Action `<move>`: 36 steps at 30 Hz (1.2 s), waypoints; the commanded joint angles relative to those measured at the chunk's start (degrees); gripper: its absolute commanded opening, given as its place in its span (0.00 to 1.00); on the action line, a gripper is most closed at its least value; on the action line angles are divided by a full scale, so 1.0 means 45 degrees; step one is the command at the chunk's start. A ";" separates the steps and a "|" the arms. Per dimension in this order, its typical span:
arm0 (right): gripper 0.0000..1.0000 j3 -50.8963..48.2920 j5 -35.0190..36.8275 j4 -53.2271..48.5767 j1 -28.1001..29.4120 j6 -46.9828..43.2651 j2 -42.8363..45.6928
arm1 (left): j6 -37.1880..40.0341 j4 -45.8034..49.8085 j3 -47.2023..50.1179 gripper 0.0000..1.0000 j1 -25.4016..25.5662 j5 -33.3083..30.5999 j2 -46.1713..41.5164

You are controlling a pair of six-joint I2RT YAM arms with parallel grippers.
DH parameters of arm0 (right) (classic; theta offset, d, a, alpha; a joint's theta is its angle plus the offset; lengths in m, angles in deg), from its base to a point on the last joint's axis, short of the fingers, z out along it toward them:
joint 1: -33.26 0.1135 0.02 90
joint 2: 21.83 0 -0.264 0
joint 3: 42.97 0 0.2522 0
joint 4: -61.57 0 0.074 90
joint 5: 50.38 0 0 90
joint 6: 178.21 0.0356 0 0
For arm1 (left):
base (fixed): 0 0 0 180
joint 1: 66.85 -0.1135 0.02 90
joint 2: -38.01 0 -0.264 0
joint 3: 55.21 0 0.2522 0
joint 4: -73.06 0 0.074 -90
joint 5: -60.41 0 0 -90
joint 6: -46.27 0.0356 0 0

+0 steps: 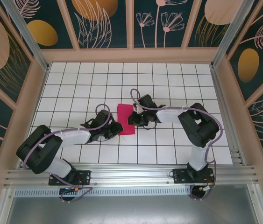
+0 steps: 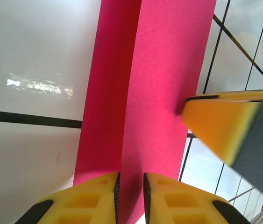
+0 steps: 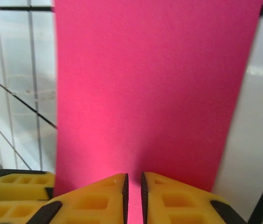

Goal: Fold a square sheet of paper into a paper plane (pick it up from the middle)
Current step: Fold the triangle a second time at the center of the table.

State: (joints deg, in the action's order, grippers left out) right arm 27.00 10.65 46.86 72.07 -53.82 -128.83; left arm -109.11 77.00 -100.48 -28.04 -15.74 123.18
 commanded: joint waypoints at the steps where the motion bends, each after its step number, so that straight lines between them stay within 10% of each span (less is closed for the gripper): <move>1: 0.17 0.0278 -0.0019 -0.0659 0.0087 -0.0270 -0.0511 | 0.0193 0.0107 -0.0325 0.22 0.0068 0.0050 -0.0056; 19: 0.15 -0.0247 -0.0495 0.0008 -0.0234 0.0206 -0.0233 | 0.0013 -0.2754 -0.0538 0.40 0.0068 0.1056 0.0327; 36: 0.17 -0.0414 -0.0657 0.0209 -0.0585 -0.0360 0.0724 | 0.0098 -0.2683 -0.0740 0.36 0.0066 0.0458 0.1055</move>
State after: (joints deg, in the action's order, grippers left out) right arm 24.53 7.89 47.80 68.90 -53.58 -125.51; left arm -109.33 65.57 -102.54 -28.04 -12.38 127.11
